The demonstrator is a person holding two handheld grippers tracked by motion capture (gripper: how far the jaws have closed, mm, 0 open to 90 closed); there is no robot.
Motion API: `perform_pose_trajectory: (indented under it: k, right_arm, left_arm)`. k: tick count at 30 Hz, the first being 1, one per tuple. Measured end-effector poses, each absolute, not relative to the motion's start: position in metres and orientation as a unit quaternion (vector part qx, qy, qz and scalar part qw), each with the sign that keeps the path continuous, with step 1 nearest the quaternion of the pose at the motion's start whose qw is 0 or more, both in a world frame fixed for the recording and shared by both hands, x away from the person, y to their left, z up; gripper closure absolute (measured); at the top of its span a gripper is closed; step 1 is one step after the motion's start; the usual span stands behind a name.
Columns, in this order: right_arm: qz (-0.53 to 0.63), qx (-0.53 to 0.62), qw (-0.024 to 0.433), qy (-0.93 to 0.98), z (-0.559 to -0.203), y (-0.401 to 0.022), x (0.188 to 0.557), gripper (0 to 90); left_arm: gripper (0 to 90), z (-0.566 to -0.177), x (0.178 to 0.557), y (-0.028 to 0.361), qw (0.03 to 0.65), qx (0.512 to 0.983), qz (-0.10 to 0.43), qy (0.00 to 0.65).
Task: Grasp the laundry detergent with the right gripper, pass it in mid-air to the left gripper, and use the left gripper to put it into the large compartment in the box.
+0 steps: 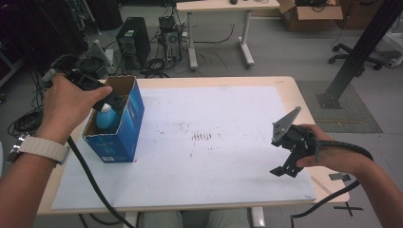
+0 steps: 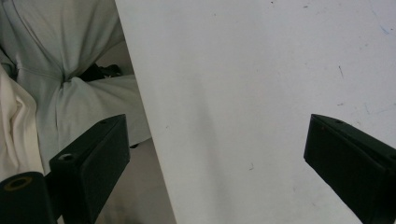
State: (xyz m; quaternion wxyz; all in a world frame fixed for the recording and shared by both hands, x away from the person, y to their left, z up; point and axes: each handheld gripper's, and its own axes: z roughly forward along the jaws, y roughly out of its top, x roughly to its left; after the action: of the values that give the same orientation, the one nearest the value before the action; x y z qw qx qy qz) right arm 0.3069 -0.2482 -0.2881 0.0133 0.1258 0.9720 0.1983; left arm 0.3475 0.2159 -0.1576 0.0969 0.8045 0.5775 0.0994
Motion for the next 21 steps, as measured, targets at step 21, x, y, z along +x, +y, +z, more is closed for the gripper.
perform_pose_trajectory:
  k: [21]
  right_arm:
    - [0.202, 0.13, 0.019, 0.971, -0.283, -0.253, 0.304, 6.9]
  left_arm:
    - [4.7, -0.143, 0.331, 0.172, 0.114, 0.842, 0.072, 0.523]
